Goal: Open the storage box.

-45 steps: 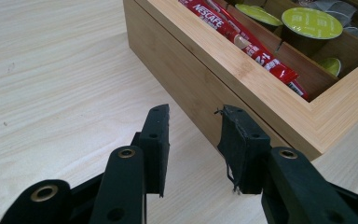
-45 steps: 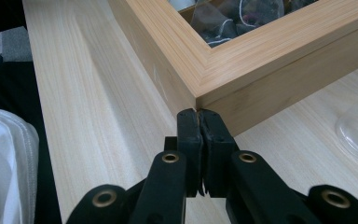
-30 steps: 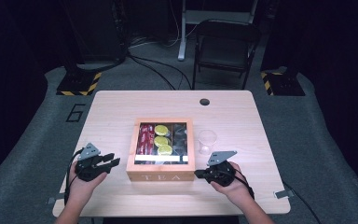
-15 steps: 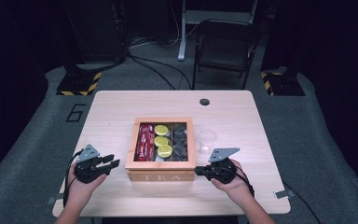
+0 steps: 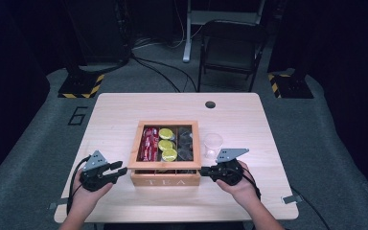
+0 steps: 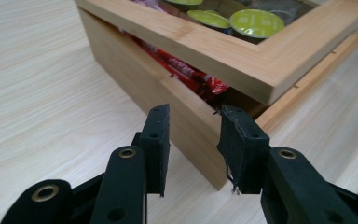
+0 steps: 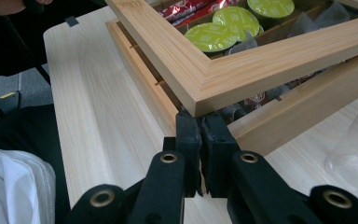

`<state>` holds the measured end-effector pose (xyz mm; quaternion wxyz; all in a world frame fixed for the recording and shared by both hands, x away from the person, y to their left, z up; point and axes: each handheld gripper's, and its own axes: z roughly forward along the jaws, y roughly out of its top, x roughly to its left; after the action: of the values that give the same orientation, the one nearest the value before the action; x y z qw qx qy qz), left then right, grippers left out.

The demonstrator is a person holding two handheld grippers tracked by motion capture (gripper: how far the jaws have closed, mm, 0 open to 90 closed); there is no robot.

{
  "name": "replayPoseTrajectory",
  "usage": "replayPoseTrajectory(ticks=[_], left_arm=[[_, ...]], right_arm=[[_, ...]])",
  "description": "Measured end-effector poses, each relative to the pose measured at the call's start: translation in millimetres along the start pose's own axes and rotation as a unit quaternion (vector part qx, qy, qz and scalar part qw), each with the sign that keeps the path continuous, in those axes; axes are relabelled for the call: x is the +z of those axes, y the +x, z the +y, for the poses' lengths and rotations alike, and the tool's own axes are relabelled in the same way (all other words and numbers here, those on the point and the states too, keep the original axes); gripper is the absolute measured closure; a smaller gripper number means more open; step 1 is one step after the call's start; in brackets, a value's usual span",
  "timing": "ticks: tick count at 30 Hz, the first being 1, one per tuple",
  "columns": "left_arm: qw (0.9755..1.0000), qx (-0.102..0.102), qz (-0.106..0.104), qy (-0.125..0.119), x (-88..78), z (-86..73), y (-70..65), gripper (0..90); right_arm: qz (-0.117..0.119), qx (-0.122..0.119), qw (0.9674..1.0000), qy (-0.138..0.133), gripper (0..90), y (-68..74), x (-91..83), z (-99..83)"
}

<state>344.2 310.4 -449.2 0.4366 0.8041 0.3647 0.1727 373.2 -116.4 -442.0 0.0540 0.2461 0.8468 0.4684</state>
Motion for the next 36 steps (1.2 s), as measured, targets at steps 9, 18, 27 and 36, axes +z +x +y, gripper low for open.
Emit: replayPoseTrajectory(ticks=[9, 18, 27, 36], left_arm=[[0.9997, 0.016, -0.016, -0.003, 2.0, 6.0, -11.4, 64.0], [0.9998, 0.008, -0.008, -0.015, 2.6, 11.8, -17.9, 64.1], [0.9996, 0.016, 0.017, -0.013, 0.4, 16.4, -21.3, 61.5], [0.9992, 0.026, 0.028, -0.013, -1.1, 21.0, -22.6, 60.5]], right_arm=[[0.003, 0.002, 1.0000, -0.005, 86.5, 0.0, 0.2, 2.9], [0.000, 0.001, 1.0000, -0.008, 86.6, 0.0, -0.4, 4.1], [0.000, 0.000, 0.9999, -0.014, 86.3, -0.1, -2.3, 6.0], [-0.032, -0.004, 0.9993, -0.017, 80.7, -1.7, -2.9, 9.8]])
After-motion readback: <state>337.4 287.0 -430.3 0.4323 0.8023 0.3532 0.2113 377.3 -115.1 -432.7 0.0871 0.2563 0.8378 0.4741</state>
